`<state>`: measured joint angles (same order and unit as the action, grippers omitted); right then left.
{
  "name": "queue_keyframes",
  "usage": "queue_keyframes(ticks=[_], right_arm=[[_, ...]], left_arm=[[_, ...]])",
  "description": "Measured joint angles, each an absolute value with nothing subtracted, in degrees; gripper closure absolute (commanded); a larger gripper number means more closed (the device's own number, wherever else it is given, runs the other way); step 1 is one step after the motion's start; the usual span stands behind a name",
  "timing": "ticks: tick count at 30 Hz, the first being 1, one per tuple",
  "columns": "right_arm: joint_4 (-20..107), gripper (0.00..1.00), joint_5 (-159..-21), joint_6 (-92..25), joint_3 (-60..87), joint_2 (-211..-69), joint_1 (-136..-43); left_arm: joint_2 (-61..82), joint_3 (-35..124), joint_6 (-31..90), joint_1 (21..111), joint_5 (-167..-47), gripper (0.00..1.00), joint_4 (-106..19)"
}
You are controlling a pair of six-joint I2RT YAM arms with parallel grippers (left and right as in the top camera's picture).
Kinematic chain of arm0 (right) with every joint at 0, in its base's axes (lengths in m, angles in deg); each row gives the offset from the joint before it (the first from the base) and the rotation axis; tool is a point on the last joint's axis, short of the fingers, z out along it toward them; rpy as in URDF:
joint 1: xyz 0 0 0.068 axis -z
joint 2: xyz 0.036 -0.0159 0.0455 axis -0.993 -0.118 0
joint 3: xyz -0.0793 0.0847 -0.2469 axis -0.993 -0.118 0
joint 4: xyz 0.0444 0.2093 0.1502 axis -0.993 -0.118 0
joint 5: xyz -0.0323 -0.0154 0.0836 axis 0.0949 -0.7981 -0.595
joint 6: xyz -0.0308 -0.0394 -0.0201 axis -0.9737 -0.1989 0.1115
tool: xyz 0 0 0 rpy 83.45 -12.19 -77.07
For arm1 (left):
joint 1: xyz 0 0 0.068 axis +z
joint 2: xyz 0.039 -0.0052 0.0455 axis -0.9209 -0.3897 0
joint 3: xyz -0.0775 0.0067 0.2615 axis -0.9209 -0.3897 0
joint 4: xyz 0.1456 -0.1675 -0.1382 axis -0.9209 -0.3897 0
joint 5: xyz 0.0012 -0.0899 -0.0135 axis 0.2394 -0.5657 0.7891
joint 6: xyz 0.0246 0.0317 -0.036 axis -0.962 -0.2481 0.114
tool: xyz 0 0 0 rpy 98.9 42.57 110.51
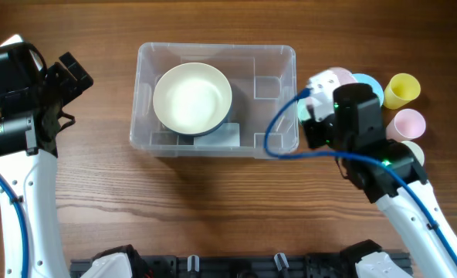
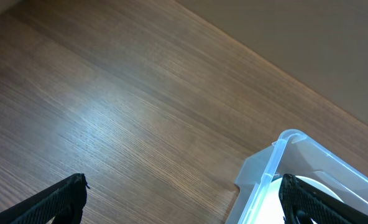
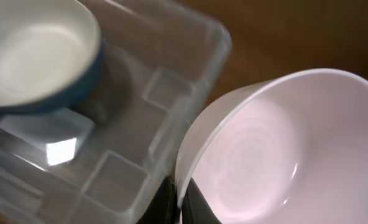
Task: Pack container
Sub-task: 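Carry the pink bowl with the right gripper into the container's right side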
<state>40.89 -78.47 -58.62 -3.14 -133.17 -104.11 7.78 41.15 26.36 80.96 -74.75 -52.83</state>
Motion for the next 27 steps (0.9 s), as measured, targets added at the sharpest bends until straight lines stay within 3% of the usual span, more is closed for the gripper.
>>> queue_keyframes(ticks=[9, 17, 27], right_arm=[[49.2, 0.96, -77.84, -67.99, -1.74, -134.3, -115.23], [58.25, 0.96, -72.22, -76.23, -1.74, -145.71, -122.23], [67.12, 0.96, -65.25, -83.6, -1.74, -157.34, -122.47]], left_arm=[[7.78, 41.15, 26.34, 80.96, -74.75, 0.0, -52.85], [7.78, 41.15, 26.36, 80.96, -74.75, 0.0, -52.83], [7.78, 41.15, 26.36, 80.96, -74.75, 0.0, -52.83]])
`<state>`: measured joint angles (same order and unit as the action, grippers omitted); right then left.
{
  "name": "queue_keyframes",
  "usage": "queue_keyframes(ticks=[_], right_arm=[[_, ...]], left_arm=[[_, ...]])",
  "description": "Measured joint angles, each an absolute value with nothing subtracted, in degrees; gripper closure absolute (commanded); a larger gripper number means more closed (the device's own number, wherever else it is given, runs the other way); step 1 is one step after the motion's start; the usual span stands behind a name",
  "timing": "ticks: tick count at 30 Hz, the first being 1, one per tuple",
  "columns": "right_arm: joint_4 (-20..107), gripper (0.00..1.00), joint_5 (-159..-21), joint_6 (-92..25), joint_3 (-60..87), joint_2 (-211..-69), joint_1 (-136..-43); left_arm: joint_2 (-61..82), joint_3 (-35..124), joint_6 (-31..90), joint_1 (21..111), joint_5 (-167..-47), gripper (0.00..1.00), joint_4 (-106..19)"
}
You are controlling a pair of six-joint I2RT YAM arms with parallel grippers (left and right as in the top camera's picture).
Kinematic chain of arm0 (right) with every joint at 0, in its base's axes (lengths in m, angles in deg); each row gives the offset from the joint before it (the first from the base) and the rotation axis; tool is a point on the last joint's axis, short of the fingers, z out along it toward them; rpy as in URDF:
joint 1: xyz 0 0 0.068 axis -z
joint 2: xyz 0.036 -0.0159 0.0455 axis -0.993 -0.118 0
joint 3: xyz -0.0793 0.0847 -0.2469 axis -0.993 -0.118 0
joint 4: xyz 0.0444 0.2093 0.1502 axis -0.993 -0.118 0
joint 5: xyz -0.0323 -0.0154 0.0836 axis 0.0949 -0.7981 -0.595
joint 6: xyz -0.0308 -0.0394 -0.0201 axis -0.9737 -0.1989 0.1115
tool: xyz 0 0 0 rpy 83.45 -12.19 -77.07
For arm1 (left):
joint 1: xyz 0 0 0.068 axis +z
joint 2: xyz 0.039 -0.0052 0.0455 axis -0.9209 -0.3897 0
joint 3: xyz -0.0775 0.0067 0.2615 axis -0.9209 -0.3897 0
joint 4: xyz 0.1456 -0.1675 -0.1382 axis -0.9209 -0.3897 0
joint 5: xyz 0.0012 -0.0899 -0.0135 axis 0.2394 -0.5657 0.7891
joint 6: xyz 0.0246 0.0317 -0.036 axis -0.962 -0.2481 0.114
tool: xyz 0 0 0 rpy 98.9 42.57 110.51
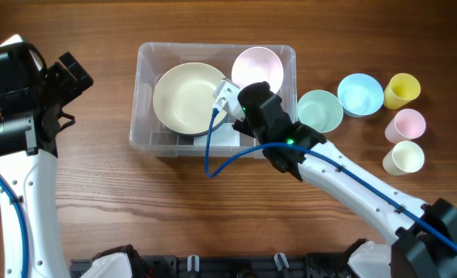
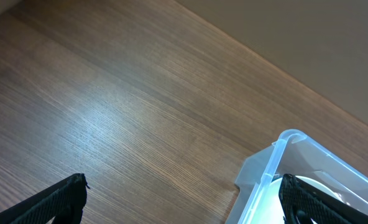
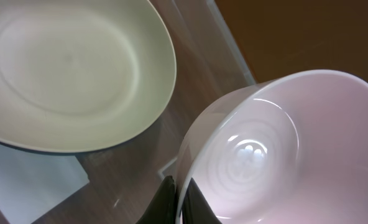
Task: Pack container
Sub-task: 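Carry the pink bowl with the right gripper into the container's right side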
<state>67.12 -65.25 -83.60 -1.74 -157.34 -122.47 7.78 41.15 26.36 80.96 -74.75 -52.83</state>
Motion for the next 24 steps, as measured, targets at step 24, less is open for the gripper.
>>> queue_keyframes(ticks=[24], right_arm=[[59.25, 0.95, -84.9, -96.41, -1.74, -158.15, -111.62]], left_arm=[[7.78, 41.15, 26.36, 80.96, -74.75, 0.0, -52.83]])
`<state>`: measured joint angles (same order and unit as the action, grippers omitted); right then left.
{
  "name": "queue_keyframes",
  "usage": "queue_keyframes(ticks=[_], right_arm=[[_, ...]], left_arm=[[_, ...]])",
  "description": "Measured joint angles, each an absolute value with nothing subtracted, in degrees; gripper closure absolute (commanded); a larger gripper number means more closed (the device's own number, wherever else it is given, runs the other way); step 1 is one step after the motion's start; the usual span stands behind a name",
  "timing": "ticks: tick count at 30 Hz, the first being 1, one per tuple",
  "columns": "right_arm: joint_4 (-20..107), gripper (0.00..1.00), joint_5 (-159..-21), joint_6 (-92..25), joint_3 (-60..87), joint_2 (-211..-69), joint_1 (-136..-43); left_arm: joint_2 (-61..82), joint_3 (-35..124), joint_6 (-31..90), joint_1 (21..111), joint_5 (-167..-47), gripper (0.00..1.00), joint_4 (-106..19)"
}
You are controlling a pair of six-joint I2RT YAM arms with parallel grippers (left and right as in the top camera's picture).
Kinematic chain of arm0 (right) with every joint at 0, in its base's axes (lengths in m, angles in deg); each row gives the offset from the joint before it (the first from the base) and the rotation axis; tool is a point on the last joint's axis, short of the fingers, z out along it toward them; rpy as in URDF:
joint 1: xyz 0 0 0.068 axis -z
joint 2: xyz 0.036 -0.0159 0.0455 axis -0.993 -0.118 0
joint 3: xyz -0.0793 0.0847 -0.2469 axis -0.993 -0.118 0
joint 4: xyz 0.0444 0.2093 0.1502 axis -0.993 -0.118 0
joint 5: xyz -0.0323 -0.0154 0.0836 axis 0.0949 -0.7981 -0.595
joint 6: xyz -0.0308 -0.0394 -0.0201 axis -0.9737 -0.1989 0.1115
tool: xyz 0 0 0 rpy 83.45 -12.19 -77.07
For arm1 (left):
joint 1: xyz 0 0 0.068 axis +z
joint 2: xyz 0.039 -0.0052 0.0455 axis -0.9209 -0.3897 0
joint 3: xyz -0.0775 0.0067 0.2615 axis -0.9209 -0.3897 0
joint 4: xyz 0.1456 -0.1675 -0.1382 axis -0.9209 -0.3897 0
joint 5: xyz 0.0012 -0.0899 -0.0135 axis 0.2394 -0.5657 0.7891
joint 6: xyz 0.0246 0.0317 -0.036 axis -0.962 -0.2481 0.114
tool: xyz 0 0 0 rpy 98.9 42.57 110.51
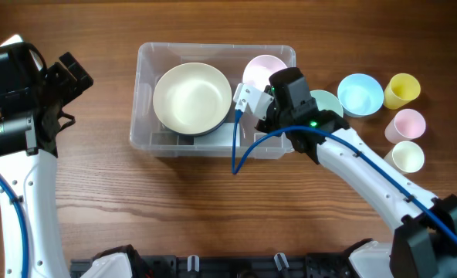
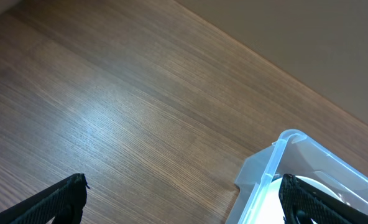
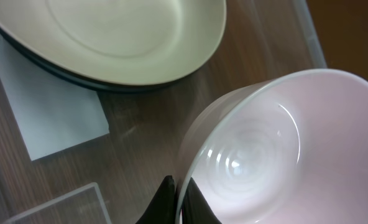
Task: Pack container
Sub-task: 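Carry the pink bowl with the right gripper into the container's right side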
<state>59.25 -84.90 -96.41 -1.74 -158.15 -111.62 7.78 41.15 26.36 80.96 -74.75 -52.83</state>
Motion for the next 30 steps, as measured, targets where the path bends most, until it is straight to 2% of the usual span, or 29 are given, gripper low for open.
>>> queue_keyframes(ticks=[11, 30], right_arm=[[65.37, 0.96, -85.73, -99.36, -1.72, -168.12, -110.55], [69.0, 0.96, -89.86, -99.95, -1.55, -170.63, -106.36]], left_arm=[[7.78, 41.15, 26.36, 80.96, -74.75, 0.0, -52.83], [7.78, 41.15, 26.36, 80.96, -74.75, 0.0, -52.83]])
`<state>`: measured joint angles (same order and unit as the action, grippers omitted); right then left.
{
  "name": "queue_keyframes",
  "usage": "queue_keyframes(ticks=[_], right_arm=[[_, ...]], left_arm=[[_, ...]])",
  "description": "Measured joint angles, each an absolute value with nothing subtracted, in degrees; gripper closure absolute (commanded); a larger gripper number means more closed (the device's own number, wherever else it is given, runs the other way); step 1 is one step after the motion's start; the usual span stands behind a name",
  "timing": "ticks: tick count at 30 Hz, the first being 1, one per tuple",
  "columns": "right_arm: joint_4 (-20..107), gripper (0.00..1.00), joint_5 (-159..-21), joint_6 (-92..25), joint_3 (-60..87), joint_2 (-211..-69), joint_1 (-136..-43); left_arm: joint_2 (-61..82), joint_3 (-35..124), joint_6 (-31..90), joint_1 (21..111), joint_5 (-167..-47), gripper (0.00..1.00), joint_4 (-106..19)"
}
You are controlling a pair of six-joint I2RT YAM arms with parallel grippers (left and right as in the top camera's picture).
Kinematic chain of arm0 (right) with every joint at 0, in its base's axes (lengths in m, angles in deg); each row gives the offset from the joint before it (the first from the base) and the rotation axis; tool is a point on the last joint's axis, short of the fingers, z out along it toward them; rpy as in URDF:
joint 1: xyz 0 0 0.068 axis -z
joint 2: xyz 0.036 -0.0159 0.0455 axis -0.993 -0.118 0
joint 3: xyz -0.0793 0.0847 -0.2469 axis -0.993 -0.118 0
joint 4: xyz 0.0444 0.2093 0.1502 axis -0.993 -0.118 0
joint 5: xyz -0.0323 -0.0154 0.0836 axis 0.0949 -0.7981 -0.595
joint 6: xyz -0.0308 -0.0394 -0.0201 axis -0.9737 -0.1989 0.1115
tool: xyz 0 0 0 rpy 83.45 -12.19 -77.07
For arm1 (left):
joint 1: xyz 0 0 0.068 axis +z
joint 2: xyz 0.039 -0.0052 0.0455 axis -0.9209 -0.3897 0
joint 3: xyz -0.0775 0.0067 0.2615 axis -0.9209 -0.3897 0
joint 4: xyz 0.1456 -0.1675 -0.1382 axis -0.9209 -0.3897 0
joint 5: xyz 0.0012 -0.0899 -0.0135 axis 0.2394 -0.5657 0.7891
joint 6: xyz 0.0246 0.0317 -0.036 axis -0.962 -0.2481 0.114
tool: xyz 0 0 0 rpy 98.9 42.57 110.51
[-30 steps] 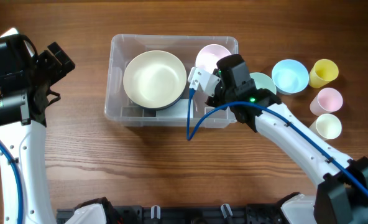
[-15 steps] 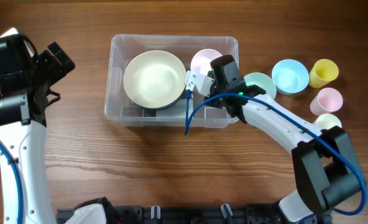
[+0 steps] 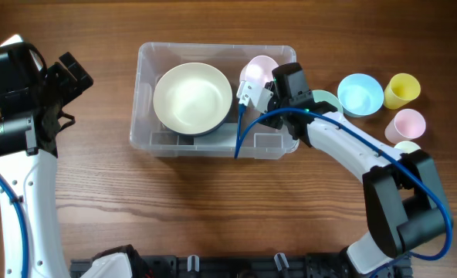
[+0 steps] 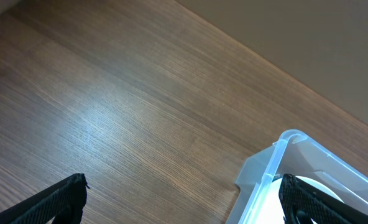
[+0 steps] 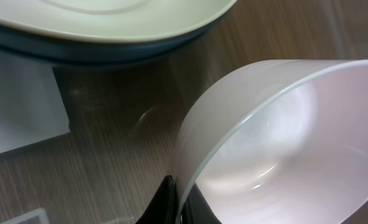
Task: Pack container
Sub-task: 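Carry the pink bowl with the right gripper into the container's right side, then release the pink bowl and move the right gripper to the green bowl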
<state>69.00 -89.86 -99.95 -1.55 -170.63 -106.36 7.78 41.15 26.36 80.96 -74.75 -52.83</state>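
The clear plastic container [image 3: 147, 93] holds a cream bowl [image 3: 191, 96] stacked on a dark blue one. My right gripper [image 5: 178, 200] is shut on the rim of a pink bowl [image 5: 277, 143], which stands tilted on edge inside the container's right part [image 3: 258, 71], beside the cream bowl [image 5: 109, 15]. My left gripper [image 4: 183, 194] is open over bare wood, left of the container's corner [image 4: 283, 149], with nothing between its fingers.
Right of the container sit a green bowl [image 3: 326, 100], a blue bowl [image 3: 360, 93], a yellow cup [image 3: 402, 89], a pink cup [image 3: 408, 123] and a cream cup [image 3: 404, 144]. The right arm's blue cable [image 3: 248, 123] loops over the container.
The right gripper has tipped the pink bowl steeply onto its edge and lowered it nearer the container floor, close against the cream bowl. The left arm has not moved.
The right gripper held the pink bowl outside the container's right end, near the other bowls. Then it held it over the container's right part, then lower inside, and now tilted on edge beside the stacked bowls. The left gripper stayed open and still throughout.
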Motion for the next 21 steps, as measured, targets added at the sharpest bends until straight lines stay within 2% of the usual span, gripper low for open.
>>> queue_keyframes(ticks=[13, 14, 15, 16, 17, 18, 20, 21], right_arm=[[69.52, 0.96, -91.56, -99.95, -1.55, -172.93, -106.27], [69.59, 0.92, -91.67, -99.95, -1.55, -173.14, -106.27], [69.65, 0.85, -91.69, -99.95, -1.55, -173.32, -106.27], [69.68, 0.74, -91.74, -99.92, -1.55, -173.32, -106.27], [69.87, 0.46, -91.83, -100.03, -1.55, -173.32, -106.27], [70.2, 0.35, -91.93, -99.73, -1.55, -173.32, -106.27], [70.86, 0.27, -92.11, -98.68, -1.55, -173.32, -106.27], [71.4, 0.26, -92.11, -98.35, -1.55, -173.32, -106.27]], left_arm=[[7.78, 41.15, 26.36, 80.96, -74.75, 0.0, -52.83], [7.78, 41.15, 26.36, 80.96, -74.75, 0.0, -52.83], [7.78, 41.15, 26.36, 80.96, -74.75, 0.0, -52.83], [7.78, 41.15, 26.34, 80.96, -74.75, 0.0, -52.83], [7.78, 41.15, 26.36, 80.96, -74.75, 0.0, -52.83], [7.78, 41.15, 26.36, 80.96, -74.75, 0.0, -52.83], [7.78, 41.15, 26.36, 80.96, -74.75, 0.0, -52.83], [7.78, 41.15, 26.36, 80.96, -74.75, 0.0, -52.83]])
